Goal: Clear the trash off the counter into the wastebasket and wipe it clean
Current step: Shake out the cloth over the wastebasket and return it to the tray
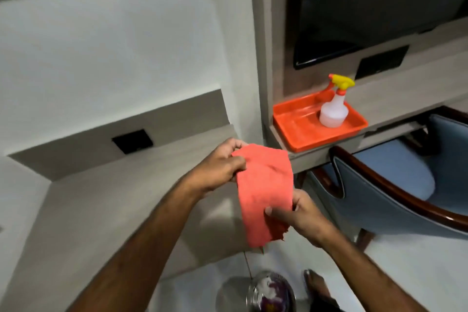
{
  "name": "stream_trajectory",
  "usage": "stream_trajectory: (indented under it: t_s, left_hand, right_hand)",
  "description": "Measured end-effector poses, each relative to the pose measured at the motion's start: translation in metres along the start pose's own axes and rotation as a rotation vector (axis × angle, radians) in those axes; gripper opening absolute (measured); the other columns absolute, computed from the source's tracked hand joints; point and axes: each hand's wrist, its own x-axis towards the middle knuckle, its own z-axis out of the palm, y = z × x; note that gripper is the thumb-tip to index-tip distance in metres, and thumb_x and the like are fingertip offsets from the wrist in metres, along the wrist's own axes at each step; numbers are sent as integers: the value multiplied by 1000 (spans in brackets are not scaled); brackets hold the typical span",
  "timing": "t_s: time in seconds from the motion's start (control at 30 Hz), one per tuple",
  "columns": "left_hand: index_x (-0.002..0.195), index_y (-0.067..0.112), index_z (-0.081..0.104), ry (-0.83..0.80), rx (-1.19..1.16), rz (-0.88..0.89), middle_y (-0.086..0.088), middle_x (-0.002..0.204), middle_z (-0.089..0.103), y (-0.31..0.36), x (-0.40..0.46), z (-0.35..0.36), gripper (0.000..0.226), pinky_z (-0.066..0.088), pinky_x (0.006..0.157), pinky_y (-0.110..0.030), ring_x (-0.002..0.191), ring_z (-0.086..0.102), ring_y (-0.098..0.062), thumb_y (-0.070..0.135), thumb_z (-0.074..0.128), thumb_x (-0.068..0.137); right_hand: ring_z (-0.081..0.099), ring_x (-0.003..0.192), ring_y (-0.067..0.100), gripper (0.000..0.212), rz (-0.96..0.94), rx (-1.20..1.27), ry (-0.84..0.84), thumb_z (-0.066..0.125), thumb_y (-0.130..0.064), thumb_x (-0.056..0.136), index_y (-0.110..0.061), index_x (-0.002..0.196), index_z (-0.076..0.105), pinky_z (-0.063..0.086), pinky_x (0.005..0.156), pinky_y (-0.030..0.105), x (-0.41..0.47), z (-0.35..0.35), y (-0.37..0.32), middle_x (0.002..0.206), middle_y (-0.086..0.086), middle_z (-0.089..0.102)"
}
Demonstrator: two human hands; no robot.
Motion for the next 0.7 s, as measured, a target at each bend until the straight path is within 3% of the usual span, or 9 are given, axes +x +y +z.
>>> stream_trajectory:
  t_s: [0.03, 0.1, 0.23, 0.37, 0.43, 0.57, 0.63, 0.7]
  left_hand:
    - [92, 20, 54, 46, -7, -14, 2, 71, 53, 8, 22, 4, 22, 46, 51, -21, 54, 50, -5, 3, 48, 80]
    - [89, 19, 49, 102, -21, -44, -1, 70, 53, 22, 71, 13, 19, 46, 52, -26, 51, 51, -7, 1, 46, 83]
    - [85, 19, 41, 170, 10, -99, -2, 63, 47, 41, 164, 32, 17, 45, 50, -28, 44, 48, -10, 3, 44, 80]
    - [83, 20, 43, 277, 106, -119, -7, 67, 49, 52, 250, 51, 22, 40, 47, -27, 50, 49, -20, -2, 43, 81]
    - [91, 19, 51, 309, 180, -95, -10, 79, 55, 49, 290, 58, 23, 46, 59, -33, 66, 55, -25, -1, 48, 80]
    - [110, 13, 68, 373, 491, -54, -6, 104, 69, 33, 349, 59, 32, 48, 84, -24, 99, 65, -25, 8, 60, 80]
    - [109, 10, 72, 322, 564, -97, -9, 110, 73, 22, 366, 59, 27, 52, 82, -19, 95, 68, -22, 13, 61, 85]
    - [100, 5, 72, 259, 568, -139, -14, 102, 76, 6, 374, 58, 20, 60, 73, -19, 81, 70, -21, 15, 61, 87]
  right_hand:
    - [54, 45, 12, 14, -3, 55, 42, 75, -17, 76, -23, 68, 65, 40, 42, 24, 8, -9, -5, 54, -2, 62]
    - [57, 46, 10, 9, -1, 189, 140, 76, -21, 71, -19, 75, 69, 43, 41, 19, 25, -33, -13, 58, -1, 66]
    - [69, 77, 17, 49, 37, 228, 368, 79, -12, 74, -13, 117, 55, 54, 53, 24, 69, -95, -15, 97, 8, 72]
    - [66, 76, 19, 53, 45, 51, 558, 72, 4, 80, -21, 112, 38, 57, 57, 32, 125, -164, -16, 97, 11, 62]
    - [63, 86, 31, 52, 13, -146, 625, 69, 5, 78, -31, 102, 40, 57, 71, 45, 158, -193, -16, 100, 13, 61]
    - [68, 88, 24, 40, 11, -387, 591, 61, 2, 78, -38, 82, 55, 57, 82, 41, 221, -228, -4, 94, -6, 68]
    - [70, 81, 22, 31, 106, -470, 531, 60, -3, 83, -33, 82, 60, 60, 78, 37, 249, -238, 11, 92, -2, 70]
    - [71, 73, 20, 17, 209, -492, 439, 60, -6, 88, -21, 94, 65, 61, 70, 28, 270, -242, 29, 93, 7, 75]
